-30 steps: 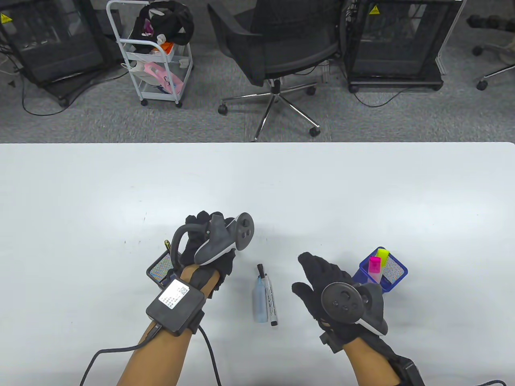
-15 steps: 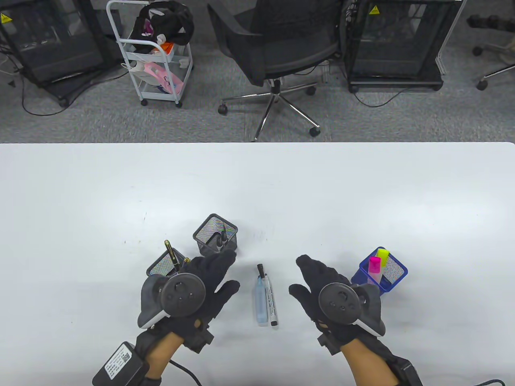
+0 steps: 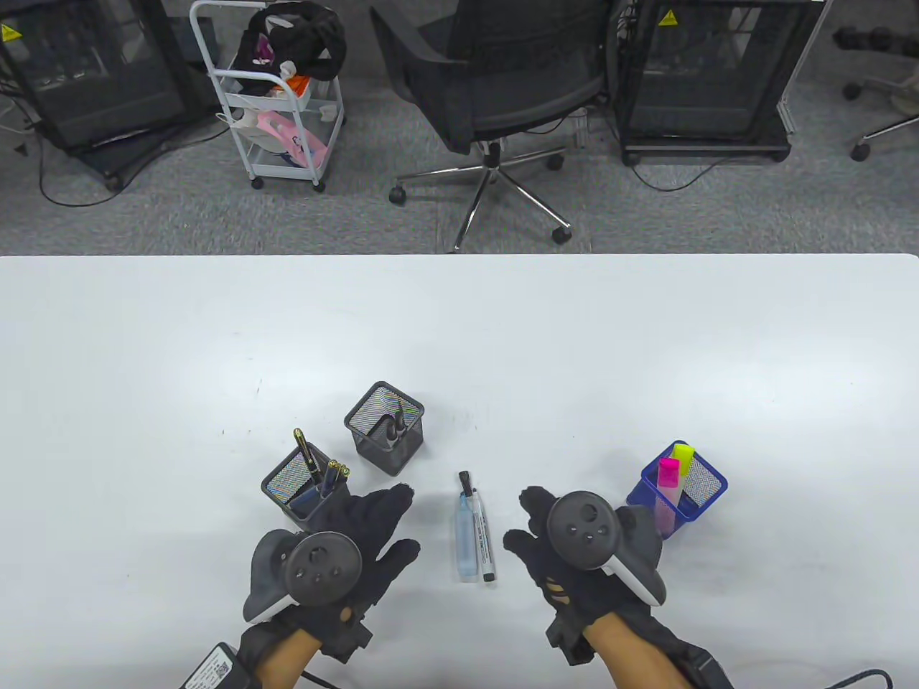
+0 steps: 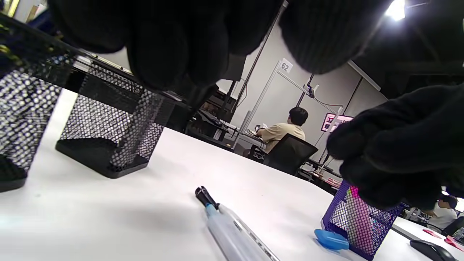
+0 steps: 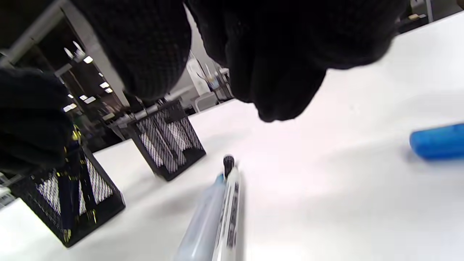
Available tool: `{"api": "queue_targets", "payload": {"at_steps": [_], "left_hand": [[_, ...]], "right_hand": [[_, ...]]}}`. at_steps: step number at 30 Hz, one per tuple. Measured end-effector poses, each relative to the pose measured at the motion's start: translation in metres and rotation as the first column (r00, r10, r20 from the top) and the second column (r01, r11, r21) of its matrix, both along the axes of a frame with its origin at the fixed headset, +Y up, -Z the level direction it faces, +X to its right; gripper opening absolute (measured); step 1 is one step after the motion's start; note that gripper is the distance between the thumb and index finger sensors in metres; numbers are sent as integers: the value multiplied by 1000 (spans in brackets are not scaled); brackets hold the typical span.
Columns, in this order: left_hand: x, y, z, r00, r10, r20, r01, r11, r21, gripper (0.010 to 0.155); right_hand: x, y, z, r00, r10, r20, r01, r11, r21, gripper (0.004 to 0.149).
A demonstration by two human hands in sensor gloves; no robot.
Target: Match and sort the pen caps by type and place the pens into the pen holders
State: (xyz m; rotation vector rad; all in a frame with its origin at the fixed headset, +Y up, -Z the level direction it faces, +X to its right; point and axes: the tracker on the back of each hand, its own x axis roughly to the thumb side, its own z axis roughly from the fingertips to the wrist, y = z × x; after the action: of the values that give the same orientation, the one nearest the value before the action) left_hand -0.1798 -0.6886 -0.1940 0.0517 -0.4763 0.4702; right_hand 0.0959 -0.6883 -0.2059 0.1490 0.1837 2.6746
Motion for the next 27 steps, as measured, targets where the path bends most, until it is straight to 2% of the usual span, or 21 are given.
{"api": "queue_targets", "payload": {"at_steps": [7,10,17,27], "left_hand": [[-5,-2,-1,1000,11,-14,-11,1000,-3,67],[-4,-2,-1,1000,2,-10,-3,1000,-4,67],[-2,-4,-1,1000,-17,-4,17,1000,-10,67],[-2,-5,-1,1000,-28,-11,28,999,-25,68]], "right_hand": [[-43,-39,-14,957,289,-27,-291,952,-97,62],[-50,-49,-18,953,301,-21,-301,944,-137,61],[-64,-54,-19,923,384,-21,-384,916,-118,61],[-66,-62,-20,906,423,-3,-420,897,-135,61]]}}
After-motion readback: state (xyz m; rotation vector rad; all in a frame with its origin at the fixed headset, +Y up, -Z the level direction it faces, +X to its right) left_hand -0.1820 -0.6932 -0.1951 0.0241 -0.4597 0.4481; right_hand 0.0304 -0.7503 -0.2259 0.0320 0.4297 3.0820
